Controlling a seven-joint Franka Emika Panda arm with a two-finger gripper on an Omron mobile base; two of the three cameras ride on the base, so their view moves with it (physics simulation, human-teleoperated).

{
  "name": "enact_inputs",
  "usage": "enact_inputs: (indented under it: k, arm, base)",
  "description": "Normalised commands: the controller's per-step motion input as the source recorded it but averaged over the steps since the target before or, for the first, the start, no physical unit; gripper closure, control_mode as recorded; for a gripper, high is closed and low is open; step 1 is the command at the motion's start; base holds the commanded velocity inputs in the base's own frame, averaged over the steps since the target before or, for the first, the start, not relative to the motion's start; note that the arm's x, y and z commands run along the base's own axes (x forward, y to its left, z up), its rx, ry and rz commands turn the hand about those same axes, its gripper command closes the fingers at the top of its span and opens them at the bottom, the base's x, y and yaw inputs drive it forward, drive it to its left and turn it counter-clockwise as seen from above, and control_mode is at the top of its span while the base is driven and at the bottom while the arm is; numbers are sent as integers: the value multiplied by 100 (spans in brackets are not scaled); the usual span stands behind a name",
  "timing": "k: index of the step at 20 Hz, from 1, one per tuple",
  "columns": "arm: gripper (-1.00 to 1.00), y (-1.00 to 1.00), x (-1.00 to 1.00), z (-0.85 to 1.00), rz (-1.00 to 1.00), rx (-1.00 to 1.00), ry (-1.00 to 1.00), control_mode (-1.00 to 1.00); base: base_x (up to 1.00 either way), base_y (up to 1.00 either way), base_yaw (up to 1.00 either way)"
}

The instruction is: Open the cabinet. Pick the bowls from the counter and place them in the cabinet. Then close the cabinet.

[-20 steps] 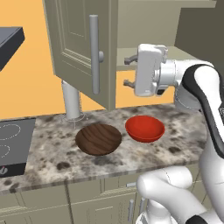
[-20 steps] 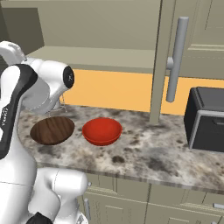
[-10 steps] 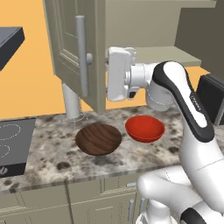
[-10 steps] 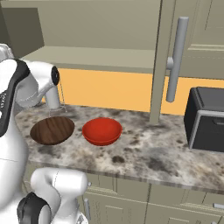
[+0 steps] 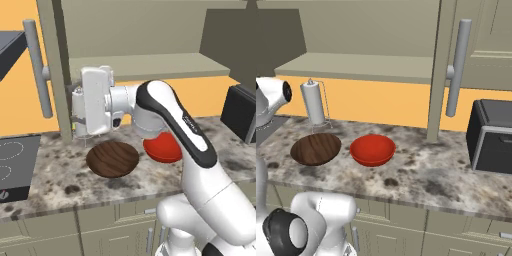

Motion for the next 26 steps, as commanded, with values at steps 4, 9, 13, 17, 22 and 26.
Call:
enact_inputs:
  k: [4,9,13,17,22,26]
  arm:
    - [-100,93,-1,-37,2,1,23,-100]
    - [-100,0,-5,-11,1,6,4,-100]
    - [-100,-65,0,2,-4,-11,6,-100]
    - [-100,-96,8,0,0,-20,4,-100]
    - [-100,-91,18,0,0,-31,0,-100]
    - [-100,-71,8,-7,0,-34,3,-100]
  base:
    - [0,0,0]
    - [0,0,0]
    - [0,0,0]
    - [0,0,0]
    - [0,0,0]
    - [0,0,0]
